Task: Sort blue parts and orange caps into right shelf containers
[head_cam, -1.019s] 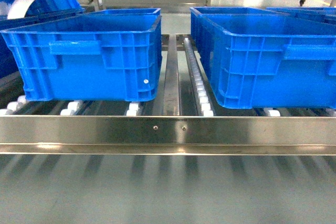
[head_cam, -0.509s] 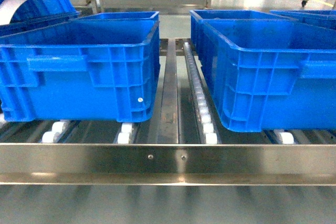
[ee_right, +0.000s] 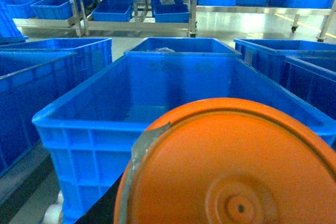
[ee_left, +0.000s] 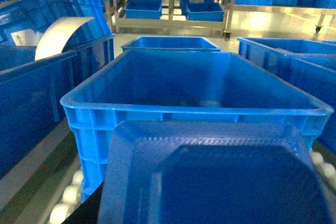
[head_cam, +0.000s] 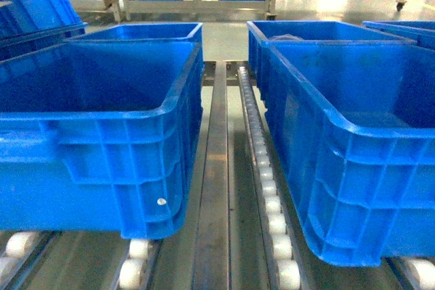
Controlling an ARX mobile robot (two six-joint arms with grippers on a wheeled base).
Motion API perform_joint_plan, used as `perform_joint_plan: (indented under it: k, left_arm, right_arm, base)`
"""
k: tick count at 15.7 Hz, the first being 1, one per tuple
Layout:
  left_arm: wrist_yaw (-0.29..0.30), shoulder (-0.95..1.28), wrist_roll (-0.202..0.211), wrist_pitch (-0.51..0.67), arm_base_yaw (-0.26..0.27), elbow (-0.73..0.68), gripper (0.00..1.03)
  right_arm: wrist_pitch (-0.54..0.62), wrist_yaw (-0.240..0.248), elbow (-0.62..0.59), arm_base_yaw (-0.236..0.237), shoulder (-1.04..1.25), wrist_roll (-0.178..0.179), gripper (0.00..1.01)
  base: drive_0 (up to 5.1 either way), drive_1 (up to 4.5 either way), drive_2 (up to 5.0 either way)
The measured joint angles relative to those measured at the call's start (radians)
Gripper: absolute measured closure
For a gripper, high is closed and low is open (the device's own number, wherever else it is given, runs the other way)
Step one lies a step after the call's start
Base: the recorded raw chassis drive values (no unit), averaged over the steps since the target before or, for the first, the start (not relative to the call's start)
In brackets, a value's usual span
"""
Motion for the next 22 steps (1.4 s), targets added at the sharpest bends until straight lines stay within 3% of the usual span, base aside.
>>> perform_joint_plan:
  k: [22]
  left_arm:
    - [-0.001, 0.000, 0.000, 0.000, 0.000, 0.000, 0.61]
  right_arm:
    - [0.001, 0.000, 0.000, 0.000, 0.000, 0.000, 0.58]
  base:
    - [0.1, 4.29, -4.1]
